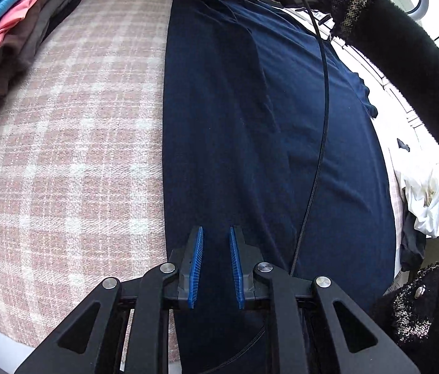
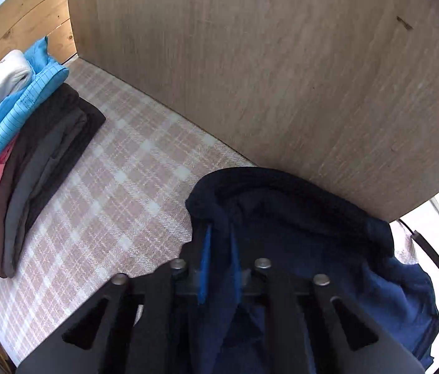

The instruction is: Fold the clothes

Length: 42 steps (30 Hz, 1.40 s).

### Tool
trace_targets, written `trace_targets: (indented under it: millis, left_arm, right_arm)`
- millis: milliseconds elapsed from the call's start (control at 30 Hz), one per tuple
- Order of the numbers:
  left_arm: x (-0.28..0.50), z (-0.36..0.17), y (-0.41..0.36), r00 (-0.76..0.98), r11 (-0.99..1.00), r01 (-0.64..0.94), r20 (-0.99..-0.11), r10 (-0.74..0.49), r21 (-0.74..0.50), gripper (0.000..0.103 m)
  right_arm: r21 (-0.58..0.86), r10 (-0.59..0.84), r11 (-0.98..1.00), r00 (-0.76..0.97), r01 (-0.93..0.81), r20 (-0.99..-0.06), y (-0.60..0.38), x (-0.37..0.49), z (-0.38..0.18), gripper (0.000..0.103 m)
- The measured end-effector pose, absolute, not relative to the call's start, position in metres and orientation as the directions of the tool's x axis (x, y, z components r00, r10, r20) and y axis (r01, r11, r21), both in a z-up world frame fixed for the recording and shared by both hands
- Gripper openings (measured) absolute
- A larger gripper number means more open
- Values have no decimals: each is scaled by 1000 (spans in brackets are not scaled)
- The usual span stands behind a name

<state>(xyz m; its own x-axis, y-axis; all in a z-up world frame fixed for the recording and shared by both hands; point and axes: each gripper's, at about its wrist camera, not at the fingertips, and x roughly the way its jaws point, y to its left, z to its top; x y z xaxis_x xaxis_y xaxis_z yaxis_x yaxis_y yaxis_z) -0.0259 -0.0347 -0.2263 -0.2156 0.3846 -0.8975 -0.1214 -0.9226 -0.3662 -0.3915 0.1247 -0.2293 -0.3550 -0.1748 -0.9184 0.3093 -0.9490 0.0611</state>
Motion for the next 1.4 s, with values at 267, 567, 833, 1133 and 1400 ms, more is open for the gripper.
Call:
trace_targets:
  millis: [267,567,833,1133,1400]
  left_arm:
    - [-23,-228,-32,-185,-915,-151,-899,398,-374,18]
    - [-12,-229,-27,-163,-914,-171,-904,395,-368,20]
    - [12,-219,-31,-193,-926,-156,-909,370,-344,20]
    - [100,-172,-49,-264,-913,-130,-874,408,-387,22]
    - [179,-146,-55,-265,-927,-19,-892,367,-376,22]
  right_arm:
    - [78,-151,-980,-433,182,-888,211,-391,-216,8]
    - [20,-146,-969,-508,245,-849,189,-385,-189,47]
    - [-134,-13,-935,-411,329,-912,154,-403,-236,25]
    - [227,-368,-877,-289,423,-884,169,-295,-187,25]
    - [63,-151,-954,-291,292,-945,192,-276,-230,35]
